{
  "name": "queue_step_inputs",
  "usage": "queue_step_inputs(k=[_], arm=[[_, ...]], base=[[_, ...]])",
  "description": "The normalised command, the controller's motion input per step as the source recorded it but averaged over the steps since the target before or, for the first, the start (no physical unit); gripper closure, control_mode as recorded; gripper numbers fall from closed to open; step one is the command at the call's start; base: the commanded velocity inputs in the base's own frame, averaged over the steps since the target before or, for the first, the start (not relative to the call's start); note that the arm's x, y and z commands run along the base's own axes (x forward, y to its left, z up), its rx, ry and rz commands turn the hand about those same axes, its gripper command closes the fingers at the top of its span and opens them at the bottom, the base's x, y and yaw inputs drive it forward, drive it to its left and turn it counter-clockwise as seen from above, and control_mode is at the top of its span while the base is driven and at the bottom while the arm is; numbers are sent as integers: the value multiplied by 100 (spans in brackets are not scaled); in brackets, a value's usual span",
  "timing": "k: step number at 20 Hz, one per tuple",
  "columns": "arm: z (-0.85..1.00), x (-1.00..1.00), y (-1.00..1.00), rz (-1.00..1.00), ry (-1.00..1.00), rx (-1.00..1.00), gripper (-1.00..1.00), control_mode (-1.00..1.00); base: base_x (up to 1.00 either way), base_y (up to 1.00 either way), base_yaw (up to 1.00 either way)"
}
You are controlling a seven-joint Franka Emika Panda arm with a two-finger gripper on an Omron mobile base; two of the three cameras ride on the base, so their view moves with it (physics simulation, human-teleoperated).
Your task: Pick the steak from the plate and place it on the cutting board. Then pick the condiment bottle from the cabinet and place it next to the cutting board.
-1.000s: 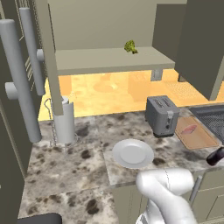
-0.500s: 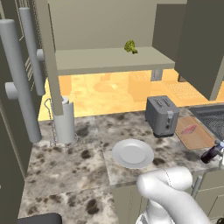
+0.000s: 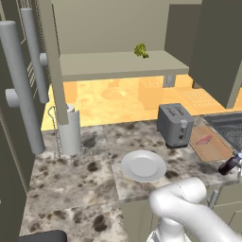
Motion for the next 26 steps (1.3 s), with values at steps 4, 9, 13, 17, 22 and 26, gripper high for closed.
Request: queue_step_inputs(k=[4,9,13,17,22,26], arm=[[-22,18,-9,0,0,0,100,-100],[-29,18,0,0,0,0,100,-100],[-30,22,0,0,0,0,100,-100],[-28,23,0,0,0,0,100,-100],[-27,22,-2,0,0,0,100,-100],[-33,16,-2,0,0,0,100,-100]], base=[[0,0,0],[0,0,0],[0,0,0],[0,0,0],[0,0,0],[0,0,0]])
